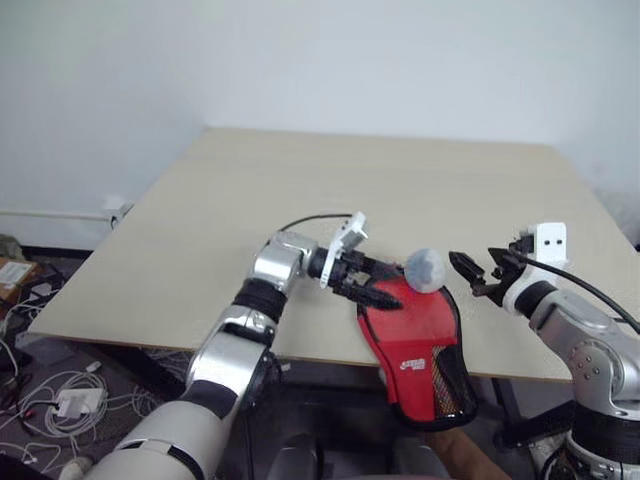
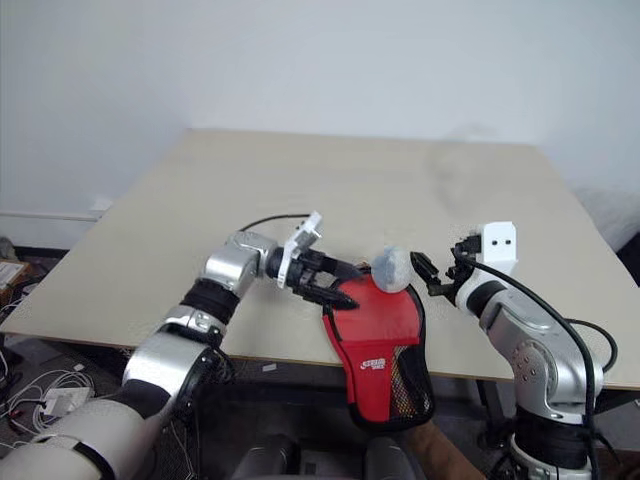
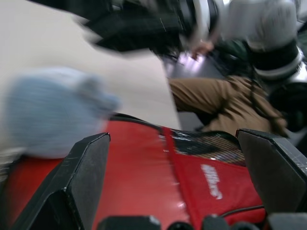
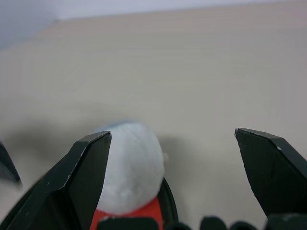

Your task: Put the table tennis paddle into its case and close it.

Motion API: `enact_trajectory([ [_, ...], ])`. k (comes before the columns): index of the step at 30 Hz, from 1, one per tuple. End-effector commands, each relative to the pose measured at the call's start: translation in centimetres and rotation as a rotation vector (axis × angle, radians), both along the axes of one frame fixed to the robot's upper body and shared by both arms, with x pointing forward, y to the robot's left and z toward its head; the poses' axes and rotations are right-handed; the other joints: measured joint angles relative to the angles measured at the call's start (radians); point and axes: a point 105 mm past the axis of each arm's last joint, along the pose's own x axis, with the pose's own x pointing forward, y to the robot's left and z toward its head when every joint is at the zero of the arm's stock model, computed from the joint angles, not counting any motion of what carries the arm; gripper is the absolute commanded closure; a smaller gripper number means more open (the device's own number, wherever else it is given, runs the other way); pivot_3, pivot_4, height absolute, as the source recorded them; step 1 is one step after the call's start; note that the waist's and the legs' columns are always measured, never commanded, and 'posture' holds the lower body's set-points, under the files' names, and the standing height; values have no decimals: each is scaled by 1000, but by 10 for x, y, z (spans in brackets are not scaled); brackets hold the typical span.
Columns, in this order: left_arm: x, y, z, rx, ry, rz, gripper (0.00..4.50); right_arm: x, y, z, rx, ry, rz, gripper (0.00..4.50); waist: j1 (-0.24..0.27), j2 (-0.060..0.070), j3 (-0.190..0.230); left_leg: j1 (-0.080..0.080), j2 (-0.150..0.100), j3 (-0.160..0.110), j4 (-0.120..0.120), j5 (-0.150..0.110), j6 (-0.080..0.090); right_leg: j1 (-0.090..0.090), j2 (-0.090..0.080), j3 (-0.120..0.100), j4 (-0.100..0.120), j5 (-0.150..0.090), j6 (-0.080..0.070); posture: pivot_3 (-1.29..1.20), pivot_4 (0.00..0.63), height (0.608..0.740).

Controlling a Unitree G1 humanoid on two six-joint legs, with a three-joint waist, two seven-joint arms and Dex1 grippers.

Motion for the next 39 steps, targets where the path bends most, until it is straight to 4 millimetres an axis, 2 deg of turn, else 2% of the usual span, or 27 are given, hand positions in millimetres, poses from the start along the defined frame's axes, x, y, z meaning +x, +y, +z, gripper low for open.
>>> enact_trajectory([
  [1, -1, -12, -2, 11, -57, 12, 40, 10, 6, 15, 10, -34, 21, 0, 1, 1, 0, 0, 0, 0, 0, 0, 0, 0, 0, 0, 0, 0, 0, 0, 0, 740],
  [3, -2, -19, -14, 39, -69, 23, 40, 16, 15, 16, 34, -19, 47, 0, 1, 1, 0, 0, 0, 0, 0, 0, 0, 0, 0, 0, 0, 0, 0, 0, 0, 740],
  [7, -3, -23, -26, 67, -91, 35, 40, 21, 27, 9, 57, 25, 80, 0, 3, 1, 0, 0, 0, 0, 0, 0, 0, 0, 0, 0, 0, 0, 0, 0, 0, 740],
  [13, -5, -22, -48, 137, -110, 52, 40, 17, 48, -9, 114, 136, 149, 0, 3, 1, 0, 0, 0, 0, 0, 0, 0, 0, 0, 0, 0, 0, 0, 0, 0, 740],
  [16, -2, -21, -50, 143, -120, 66, 40, 17, 50, -15, 120, 158, 145, 0, 3, 1, 0, 0, 0, 0, 0, 0, 0, 0, 0, 0, 0, 0, 0, 0, 0, 740],
  [23, 4, -26, -49, 137, -170, 101, 40, 16, 43, -46, 16, 275, 110, 0, 3, 1, -1, 0, 0, 0, 0, 0, 0, 0, 0, 0, 0, 0, 0, 0, 0, 740],
  [29, 7, -31, -47, 136, -189, 126, 0, 19, 33, -46, -84, 240, 70, 1966, 3, 1, 0, 0, -1, 0, 0, 0, 0, 0, 0, 0, 0, 0, 0, 0, 0, 740],
  [33, 10, -26, -52, 167, -211, 141, 0, 34, 22, -26, -30, 152, -19, 3275, 3, 1, 0, 0, -1, 0, 0, 0, 0, 0, 0, 0, 0, 0, 0, 0, 0, 740],
  [36, 12, -22, -52, 171, -206, 154, 0, 45, 12, -18, -9, 119, -106, 3902, 3, 2, 0, 0, -1, 0, 0, 0, 0, 0, 0, 0, 0, 0, 0, 0, 0, 740],
  [39, 15, -22, -50, 171, -198, 176, 0, 51, -2, -24, -35, 133, -191, 4064, 8, 2, 0, 0, -1, 0, 0, 0, 0, 0, -1, 0, 0, 0, 0, 0, 0, 740],
])
